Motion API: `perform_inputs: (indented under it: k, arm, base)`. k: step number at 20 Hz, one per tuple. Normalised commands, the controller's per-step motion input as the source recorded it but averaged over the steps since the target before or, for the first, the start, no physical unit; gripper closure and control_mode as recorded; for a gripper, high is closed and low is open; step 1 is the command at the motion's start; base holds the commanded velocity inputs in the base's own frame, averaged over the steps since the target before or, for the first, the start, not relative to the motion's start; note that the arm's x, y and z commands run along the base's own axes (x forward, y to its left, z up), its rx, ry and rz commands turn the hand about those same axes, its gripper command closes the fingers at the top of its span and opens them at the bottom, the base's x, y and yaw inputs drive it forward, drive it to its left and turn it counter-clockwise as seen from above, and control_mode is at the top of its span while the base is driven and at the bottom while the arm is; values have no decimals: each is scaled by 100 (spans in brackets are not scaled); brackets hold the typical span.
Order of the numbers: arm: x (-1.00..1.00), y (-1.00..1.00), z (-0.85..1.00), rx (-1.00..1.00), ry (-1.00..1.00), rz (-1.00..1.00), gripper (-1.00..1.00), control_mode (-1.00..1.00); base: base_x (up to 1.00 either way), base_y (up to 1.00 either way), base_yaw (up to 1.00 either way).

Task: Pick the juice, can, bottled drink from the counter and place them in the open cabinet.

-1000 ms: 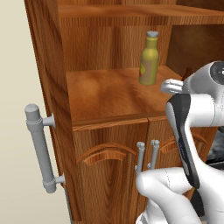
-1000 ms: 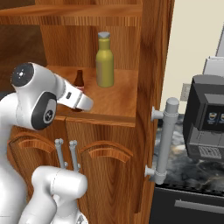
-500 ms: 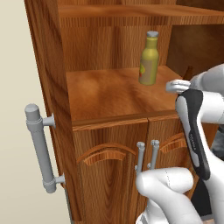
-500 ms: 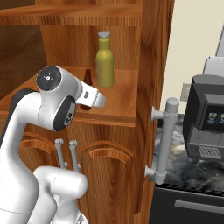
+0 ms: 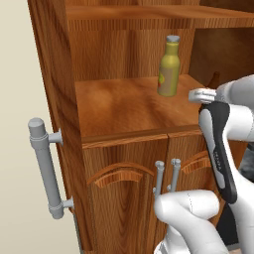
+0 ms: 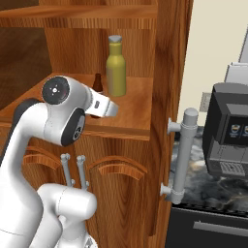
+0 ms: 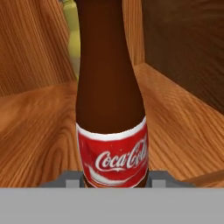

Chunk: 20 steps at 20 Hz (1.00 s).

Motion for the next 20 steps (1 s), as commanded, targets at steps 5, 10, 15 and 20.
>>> perform_inputs:
  k: [5, 10, 15, 20]
  arm:
    - [2, 0, 0, 0, -18, 0, 100, -100]
    - [2, 0, -3, 0, -7, 0, 100, -100]
    - [20, 0, -18, -1, 0, -2, 100, -100]
    - [23, 0, -18, 0, 0, -1, 100, -100]
  base:
    - [0, 0, 0]
    - [0, 0, 0]
    - [0, 0, 0]
    - [0, 0, 0]
